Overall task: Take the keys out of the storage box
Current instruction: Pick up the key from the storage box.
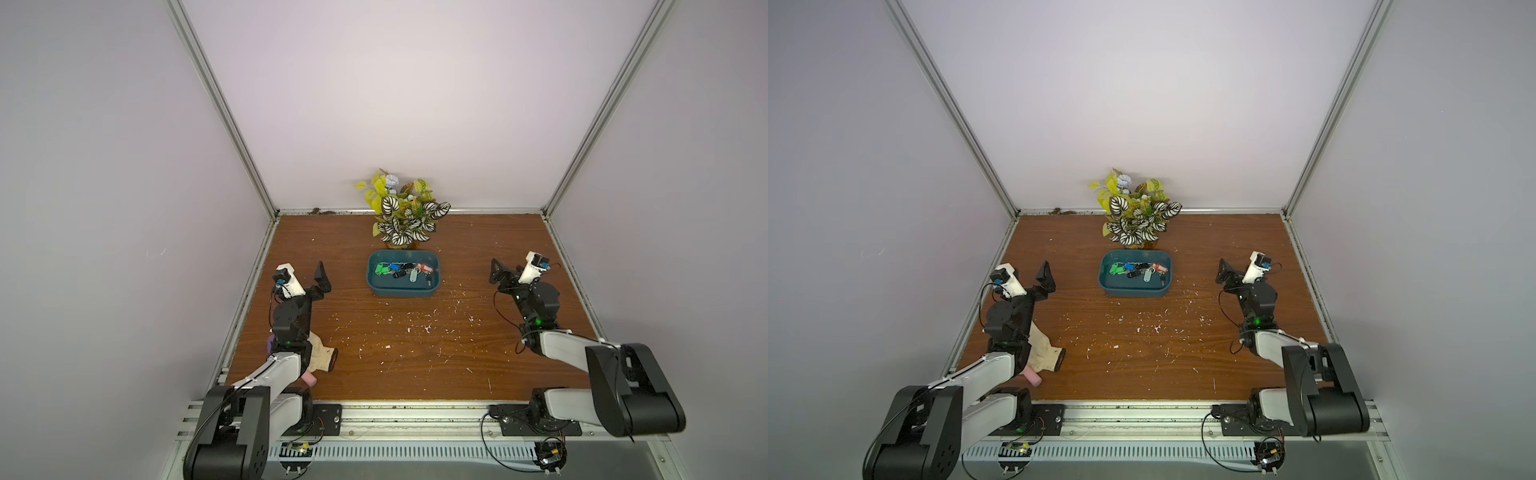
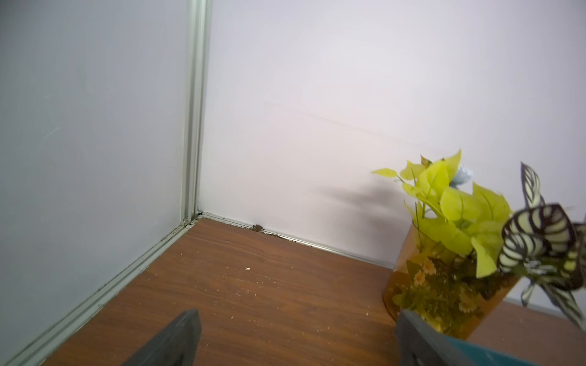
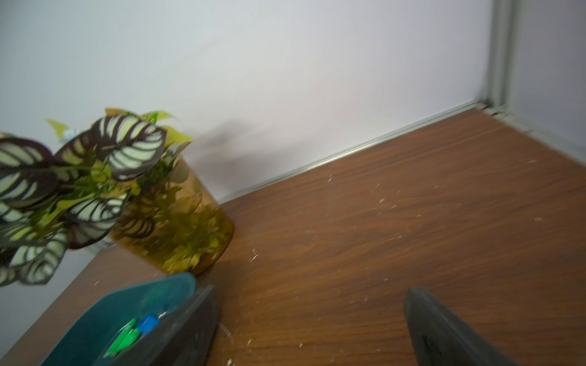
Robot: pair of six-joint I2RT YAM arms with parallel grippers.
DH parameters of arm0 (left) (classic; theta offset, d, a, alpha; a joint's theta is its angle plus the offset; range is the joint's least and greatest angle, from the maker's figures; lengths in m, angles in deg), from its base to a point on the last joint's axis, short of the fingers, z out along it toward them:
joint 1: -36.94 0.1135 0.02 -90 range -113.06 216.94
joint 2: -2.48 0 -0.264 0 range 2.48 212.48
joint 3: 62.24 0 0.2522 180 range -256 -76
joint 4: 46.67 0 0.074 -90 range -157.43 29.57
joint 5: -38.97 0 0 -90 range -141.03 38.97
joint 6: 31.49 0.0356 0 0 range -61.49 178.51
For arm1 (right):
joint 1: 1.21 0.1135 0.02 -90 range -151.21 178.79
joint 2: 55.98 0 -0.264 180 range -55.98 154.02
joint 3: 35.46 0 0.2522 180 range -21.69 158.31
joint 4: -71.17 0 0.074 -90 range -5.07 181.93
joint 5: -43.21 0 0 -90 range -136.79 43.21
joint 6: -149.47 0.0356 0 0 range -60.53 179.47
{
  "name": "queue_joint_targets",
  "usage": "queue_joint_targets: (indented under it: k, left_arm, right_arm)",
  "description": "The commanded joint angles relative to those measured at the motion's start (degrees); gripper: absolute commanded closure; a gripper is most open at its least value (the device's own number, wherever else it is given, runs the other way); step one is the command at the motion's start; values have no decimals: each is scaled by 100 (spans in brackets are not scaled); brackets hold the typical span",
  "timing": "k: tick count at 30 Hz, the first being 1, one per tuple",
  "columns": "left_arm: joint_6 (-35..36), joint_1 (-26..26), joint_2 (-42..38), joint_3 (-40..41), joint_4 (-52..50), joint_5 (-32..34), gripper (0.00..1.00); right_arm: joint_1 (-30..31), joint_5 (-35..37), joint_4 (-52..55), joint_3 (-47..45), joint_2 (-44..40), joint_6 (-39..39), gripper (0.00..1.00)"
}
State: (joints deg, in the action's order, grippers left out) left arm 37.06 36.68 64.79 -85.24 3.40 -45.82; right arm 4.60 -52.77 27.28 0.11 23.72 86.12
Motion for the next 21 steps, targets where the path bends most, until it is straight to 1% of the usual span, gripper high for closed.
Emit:
queue_joint_targets:
  k: [1,4,6,8,10,13,15,21]
  left_arm:
    - [-807,42,104,-17,-501,203,0]
    - [-443,43,429,-377,-737,-399,0]
    - [-319,45,621,-569,-975,-478,0]
    - [-212,43,756,-778,-1363,-447,0]
    - [-126,38,809,-860,-1503,-512,0]
    - [-63,43,751,-832,-1502,-489,0]
    - [-52,43,756,-826,-1513,-425,0]
    - [-24,43,844,-903,-1616,-469,0]
  right_arm:
    - [369,-1016,553,885,211,89,0]
    - [1252,-161,2088,1728,266,-868,0]
    - [1782,295,2920,2306,460,-1396,0]
    - [2165,387,3601,2867,745,-1770,2]
    - [2470,326,4381,3478,1117,-2161,4]
    - [2779,666,5613,4413,1756,-2703,10]
    - [2877,727,6034,4846,2134,-2867,14]
    - [2891,614,6305,5474,2889,-2748,24]
